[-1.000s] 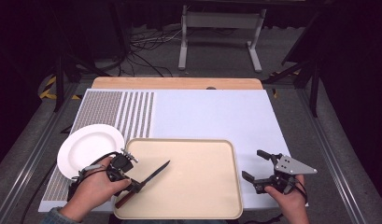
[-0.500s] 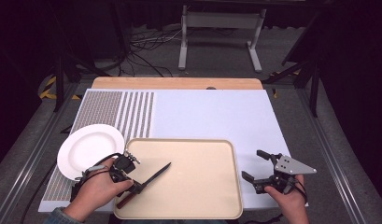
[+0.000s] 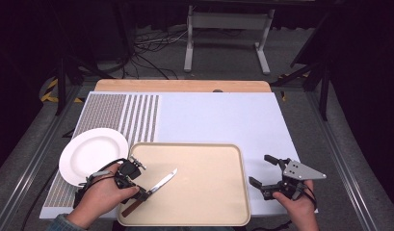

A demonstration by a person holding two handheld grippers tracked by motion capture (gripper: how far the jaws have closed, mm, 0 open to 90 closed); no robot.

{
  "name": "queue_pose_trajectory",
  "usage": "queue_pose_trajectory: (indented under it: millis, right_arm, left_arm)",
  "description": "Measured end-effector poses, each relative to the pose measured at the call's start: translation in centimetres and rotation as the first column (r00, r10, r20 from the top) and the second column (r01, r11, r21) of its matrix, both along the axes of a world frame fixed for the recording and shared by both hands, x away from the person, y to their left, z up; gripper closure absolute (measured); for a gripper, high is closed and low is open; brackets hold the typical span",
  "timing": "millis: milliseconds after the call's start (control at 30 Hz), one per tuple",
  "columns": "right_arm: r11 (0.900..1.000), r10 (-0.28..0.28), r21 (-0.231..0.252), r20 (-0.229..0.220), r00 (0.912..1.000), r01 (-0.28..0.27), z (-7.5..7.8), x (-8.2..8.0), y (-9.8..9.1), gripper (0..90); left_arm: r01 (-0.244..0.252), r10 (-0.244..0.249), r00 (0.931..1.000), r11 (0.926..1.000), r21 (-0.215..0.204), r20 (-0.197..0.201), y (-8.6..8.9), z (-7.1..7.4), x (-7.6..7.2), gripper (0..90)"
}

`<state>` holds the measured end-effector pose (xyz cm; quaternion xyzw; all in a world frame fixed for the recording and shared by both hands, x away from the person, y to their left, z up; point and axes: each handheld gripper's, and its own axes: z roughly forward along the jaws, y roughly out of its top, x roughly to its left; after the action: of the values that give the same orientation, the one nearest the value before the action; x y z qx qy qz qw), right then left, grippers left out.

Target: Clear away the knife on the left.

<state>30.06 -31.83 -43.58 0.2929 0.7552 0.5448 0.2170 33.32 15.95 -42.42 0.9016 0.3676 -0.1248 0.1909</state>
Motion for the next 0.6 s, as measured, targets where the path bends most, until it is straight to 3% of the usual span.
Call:
queue_pose_trajectory:
  millis: [133,200,267,333,433,533,600]
  right_arm:
    - [1.0000,-0.002,-0.002,-0.002,1.0000,0.002,0.0,0.0,0.0,3.8]
    - [1.0000,-0.001,0.000,-0.002,1.0000,0.001,0.0,0.0,0.0,3.8]
    - [1.0000,-0.002,-0.002,-0.002,1.0000,0.002,0.0,0.0,0.0,3.8]
    - [1.0000,-0.002,-0.002,-0.003,1.0000,0.002,0.0,0.0,0.0,3.8]
    - [1.0000,0.000,-0.001,-0.004,1.0000,0.000,-0.1,0.0,0.0,3.8]
    - [1.0000,0.001,-0.002,-0.003,1.0000,-0.001,-0.1,0.0,0.0,3.7]
    - [1.0000,0.001,-0.002,-0.002,1.0000,-0.001,-0.1,0.0,0.0,3.7]
  left_arm:
    - [0.016,-0.016,0.9987,0.9999,0.002,0.049,0.0,0.5,-0.1,56.1]
    - [0.030,-0.030,0.9947,0.9995,0.006,0.099,0.0,0.7,-0.2,48.4]
    - [0.048,-0.049,0.9791,0.9988,0.008,0.198,0.0,1.0,-0.2,36.7]
    - [0.065,-0.066,0.9618,0.9978,0.011,0.266,0.0,1.2,-0.3,27.5]
    - [0.099,-0.088,0.9478,0.9949,-0.020,0.306,-0.1,1.5,-0.4,27.1]
    - [0.159,-0.133,0.9125,0.9866,-0.036,0.387,-0.5,1.8,-0.7,26.6]
    - [0.199,-0.162,0.8971,0.9789,-0.048,0.411,-0.7,1.9,-0.8,31.7]
